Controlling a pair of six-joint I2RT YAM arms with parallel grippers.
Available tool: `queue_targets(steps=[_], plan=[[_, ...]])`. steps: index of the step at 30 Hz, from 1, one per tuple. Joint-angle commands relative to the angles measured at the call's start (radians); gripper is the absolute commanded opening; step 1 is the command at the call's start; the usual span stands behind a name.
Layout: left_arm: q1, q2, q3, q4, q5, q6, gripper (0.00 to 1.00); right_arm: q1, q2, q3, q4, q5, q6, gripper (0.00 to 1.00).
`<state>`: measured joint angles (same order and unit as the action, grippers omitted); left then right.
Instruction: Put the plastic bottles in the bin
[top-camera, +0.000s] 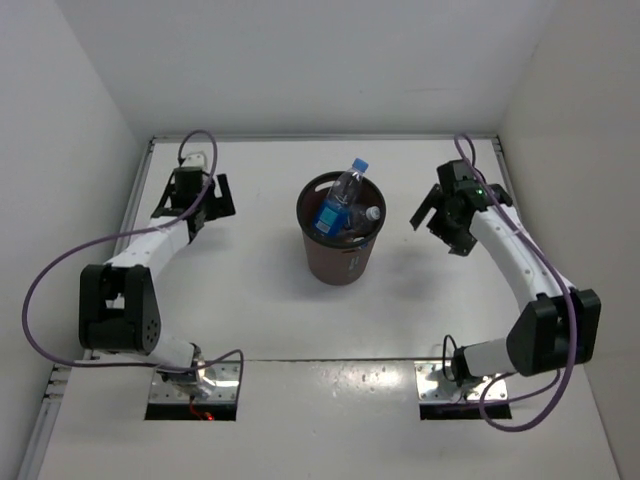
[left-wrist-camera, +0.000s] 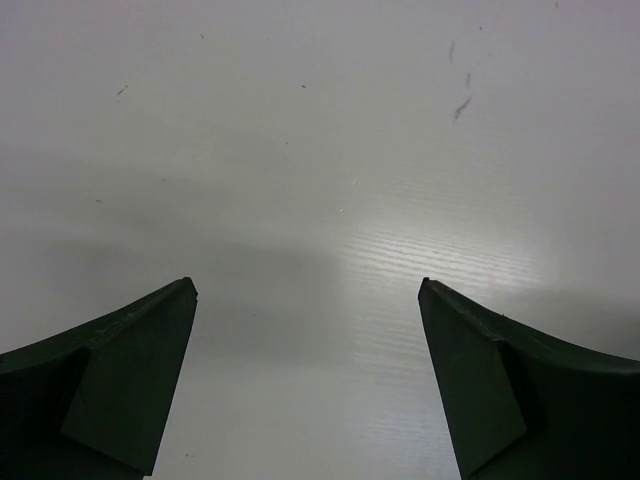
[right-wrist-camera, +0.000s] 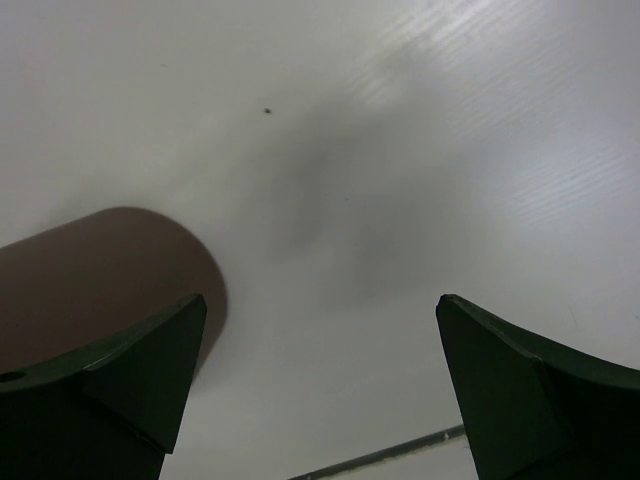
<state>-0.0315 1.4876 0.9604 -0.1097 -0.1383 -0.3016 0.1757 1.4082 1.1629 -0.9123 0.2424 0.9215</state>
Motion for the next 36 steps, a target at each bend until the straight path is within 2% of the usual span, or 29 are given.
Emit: queue_targets(steps=[1,6,11,16,20,25,26,31,36], plan=[[0.001,-0.069,-0.063,0.036,0.103,0.087,1.0,-0.007,-0.112,0.084,0.088,-0.086,-0.03,1.0],[0.001,-0.092,-0.095,0.058,0.135,0.096,1.0,-0.016,-0.227,-0.018,0.216,-0.107,-0.021,1.0],[0.001,-0.092,-0.118,0.081,0.183,0.075,1.0,-0.016,-0.258,-0.069,0.262,-0.141,-0.021,1.0],[0.001,-0.11,-0.176,0.143,0.35,0.044,1.0,-0.025,-0.258,-0.078,0.264,-0.155,-0.012,1.0],[-0.008,-0.11,-0.187,0.143,0.341,0.062,1.0,-0.025,-0.267,-0.078,0.243,-0.132,-0.012,1.0],[-0.008,-0.11,-0.187,0.117,0.218,0.078,1.0,-0.025,-0.285,-0.06,0.251,-0.12,-0.012,1.0],[-0.008,-0.11,-0.187,0.117,0.203,0.087,1.0,-0.025,-0.285,-0.048,0.237,-0.065,-0.003,1.0],[-0.008,-0.119,-0.221,0.145,0.203,0.107,1.0,-0.025,-0.264,0.007,0.205,-0.04,-0.003,1.0],[-0.008,-0.119,-0.221,0.154,0.212,0.13,1.0,-0.016,-0.262,-0.031,0.205,-0.052,-0.003,1.0]])
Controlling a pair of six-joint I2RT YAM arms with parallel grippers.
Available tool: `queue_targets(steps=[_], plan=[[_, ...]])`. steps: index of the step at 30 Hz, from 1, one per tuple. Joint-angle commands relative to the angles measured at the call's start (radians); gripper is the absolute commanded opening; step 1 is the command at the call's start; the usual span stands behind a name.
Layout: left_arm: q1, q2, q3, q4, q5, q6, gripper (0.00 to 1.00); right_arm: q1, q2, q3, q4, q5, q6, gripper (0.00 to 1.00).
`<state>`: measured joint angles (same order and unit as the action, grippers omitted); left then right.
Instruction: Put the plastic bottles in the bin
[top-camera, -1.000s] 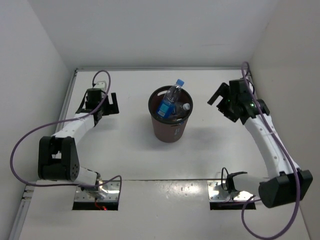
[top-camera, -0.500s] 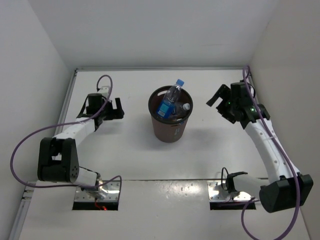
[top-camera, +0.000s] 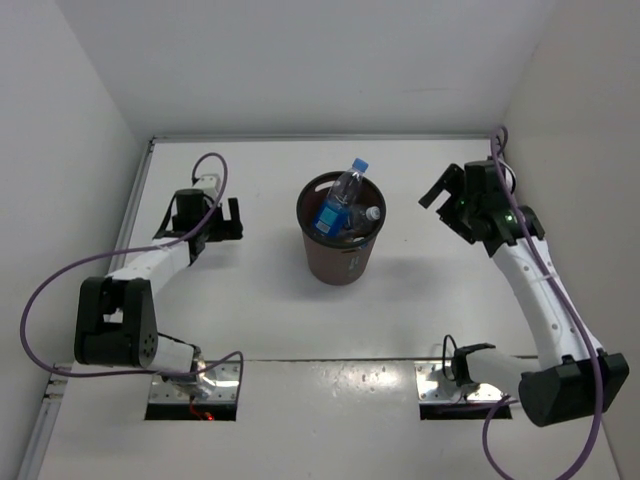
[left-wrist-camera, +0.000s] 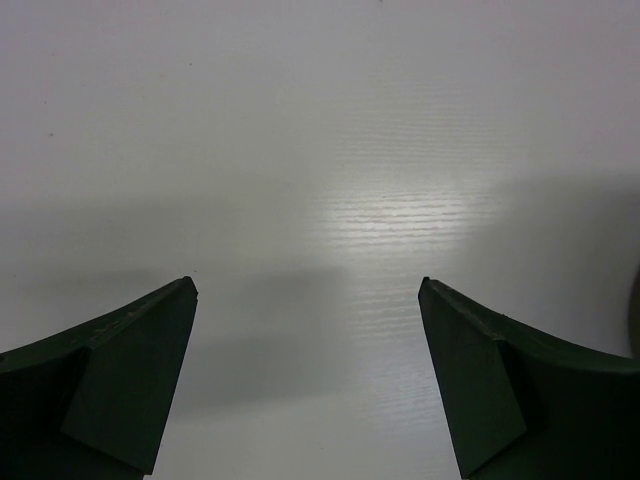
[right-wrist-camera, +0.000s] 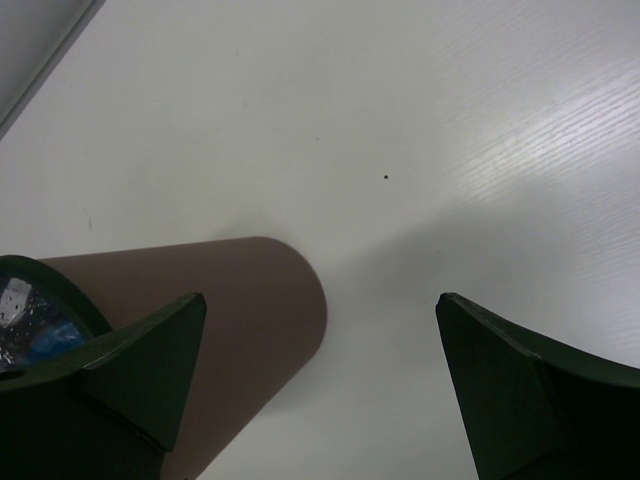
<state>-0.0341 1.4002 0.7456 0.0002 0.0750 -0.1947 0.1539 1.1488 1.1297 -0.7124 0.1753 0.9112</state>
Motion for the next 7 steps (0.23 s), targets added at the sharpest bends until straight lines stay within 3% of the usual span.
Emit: queue_targets(steps=[1,7], plan=[[-0.006,-0.032,-0.006,0.044,-0.001,0.023,1.0,-0.004,-0.015,0.002,0.014,0.006,0.008,1.0],[-0.006,-0.032,-0.025,0.092,-0.032,0.014,1.0,-0.004,-0.024,0.001,0.005,0.032,-0.002,1.0]])
